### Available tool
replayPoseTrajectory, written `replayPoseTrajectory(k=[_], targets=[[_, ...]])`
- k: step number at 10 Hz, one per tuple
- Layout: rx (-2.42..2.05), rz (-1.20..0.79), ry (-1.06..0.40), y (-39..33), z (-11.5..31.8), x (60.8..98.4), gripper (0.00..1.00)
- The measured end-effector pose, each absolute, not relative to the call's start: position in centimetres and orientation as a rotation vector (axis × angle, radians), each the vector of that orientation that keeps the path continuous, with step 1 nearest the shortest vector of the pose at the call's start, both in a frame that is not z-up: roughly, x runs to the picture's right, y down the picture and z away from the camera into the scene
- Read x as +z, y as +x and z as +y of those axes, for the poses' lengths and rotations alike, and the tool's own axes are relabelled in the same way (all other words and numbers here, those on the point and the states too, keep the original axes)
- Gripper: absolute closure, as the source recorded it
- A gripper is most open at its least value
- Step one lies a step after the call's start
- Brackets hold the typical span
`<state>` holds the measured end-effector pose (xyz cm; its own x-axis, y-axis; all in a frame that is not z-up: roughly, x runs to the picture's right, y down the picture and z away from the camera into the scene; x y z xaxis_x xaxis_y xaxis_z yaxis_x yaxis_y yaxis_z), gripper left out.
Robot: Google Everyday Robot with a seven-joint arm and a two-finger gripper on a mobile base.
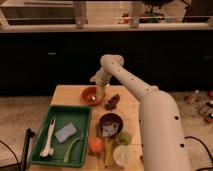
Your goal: Place fork in red bowl
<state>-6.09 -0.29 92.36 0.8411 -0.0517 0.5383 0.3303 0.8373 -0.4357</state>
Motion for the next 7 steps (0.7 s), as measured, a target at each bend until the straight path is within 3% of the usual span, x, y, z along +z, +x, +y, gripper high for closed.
replayPoseTrajectory(k=[7], targets=[[-0.201,-0.544,-0.546,-5.29,-0.45,92.21,0.2]])
